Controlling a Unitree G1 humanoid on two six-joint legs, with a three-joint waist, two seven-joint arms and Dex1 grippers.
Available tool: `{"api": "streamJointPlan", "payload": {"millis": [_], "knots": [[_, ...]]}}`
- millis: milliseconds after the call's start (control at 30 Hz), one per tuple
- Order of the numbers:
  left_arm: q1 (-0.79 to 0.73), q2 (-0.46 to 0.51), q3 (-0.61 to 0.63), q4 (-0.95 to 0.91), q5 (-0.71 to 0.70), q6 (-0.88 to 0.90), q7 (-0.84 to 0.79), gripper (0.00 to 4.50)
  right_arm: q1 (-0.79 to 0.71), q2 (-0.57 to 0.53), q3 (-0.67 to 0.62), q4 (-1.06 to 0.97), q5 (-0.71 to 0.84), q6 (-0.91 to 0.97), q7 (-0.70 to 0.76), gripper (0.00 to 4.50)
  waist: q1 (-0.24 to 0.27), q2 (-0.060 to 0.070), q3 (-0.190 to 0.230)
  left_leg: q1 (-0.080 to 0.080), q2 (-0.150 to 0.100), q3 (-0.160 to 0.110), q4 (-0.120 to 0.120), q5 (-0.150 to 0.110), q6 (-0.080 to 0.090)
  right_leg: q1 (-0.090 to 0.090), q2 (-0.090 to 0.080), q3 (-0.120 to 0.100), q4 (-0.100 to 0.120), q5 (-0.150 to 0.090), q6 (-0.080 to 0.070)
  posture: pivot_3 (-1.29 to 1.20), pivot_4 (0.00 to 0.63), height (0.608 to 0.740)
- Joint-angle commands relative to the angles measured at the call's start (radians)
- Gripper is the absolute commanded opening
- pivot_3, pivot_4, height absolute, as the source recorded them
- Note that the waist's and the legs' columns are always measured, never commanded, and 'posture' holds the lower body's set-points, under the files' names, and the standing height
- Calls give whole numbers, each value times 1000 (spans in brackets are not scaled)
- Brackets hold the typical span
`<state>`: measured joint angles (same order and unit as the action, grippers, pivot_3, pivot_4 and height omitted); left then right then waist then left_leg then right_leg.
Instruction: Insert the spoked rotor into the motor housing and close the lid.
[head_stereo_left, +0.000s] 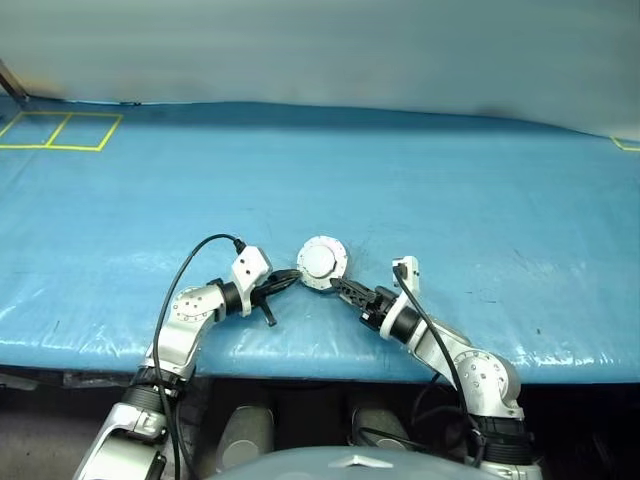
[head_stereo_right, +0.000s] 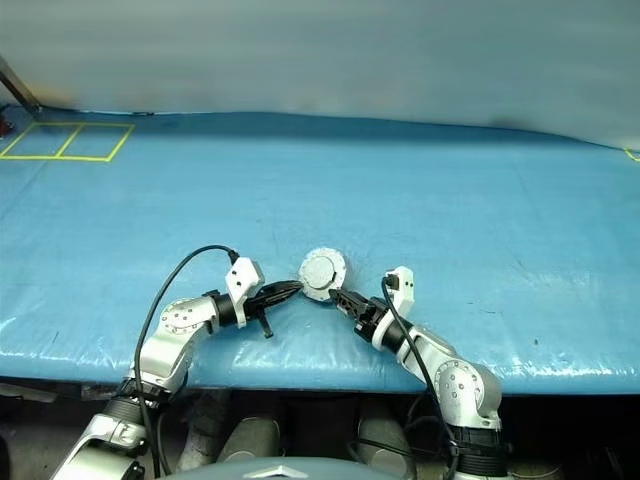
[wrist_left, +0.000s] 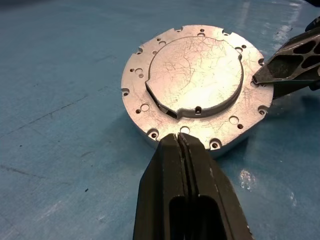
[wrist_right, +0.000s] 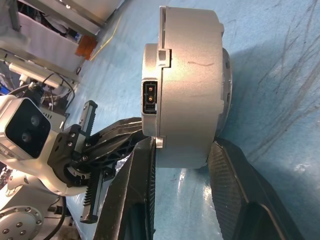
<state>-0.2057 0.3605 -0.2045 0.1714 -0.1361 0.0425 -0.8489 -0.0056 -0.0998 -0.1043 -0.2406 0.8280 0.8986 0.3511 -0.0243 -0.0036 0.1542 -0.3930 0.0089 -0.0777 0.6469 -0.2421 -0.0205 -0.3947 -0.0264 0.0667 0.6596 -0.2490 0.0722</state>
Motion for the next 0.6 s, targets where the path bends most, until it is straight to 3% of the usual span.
{"api": "streamJointPlan", "payload": {"millis": [33,333,600], "knots": [[17,-2,-34,-28,19,44,2,0,-5,3,5,-16,-1,-18,0,1156,0,0,0,0,0,0,0,0,0,0,0,0,0,0,0,0,150,740],[23,0,-21,-75,9,78,5,0,7,15,19,-5,-3,-28,-7,1156,-3,0,0,0,0,0,0,0,0,0,0,0,0,0,0,0,150,740],[55,59,108,-258,-214,209,-82,0,0,60,-65,10,75,-10,-78,1156,-15,1,3,-3,2,0,-1,0,0,-4,1,0,1,0,-1,0,150,740]]}}
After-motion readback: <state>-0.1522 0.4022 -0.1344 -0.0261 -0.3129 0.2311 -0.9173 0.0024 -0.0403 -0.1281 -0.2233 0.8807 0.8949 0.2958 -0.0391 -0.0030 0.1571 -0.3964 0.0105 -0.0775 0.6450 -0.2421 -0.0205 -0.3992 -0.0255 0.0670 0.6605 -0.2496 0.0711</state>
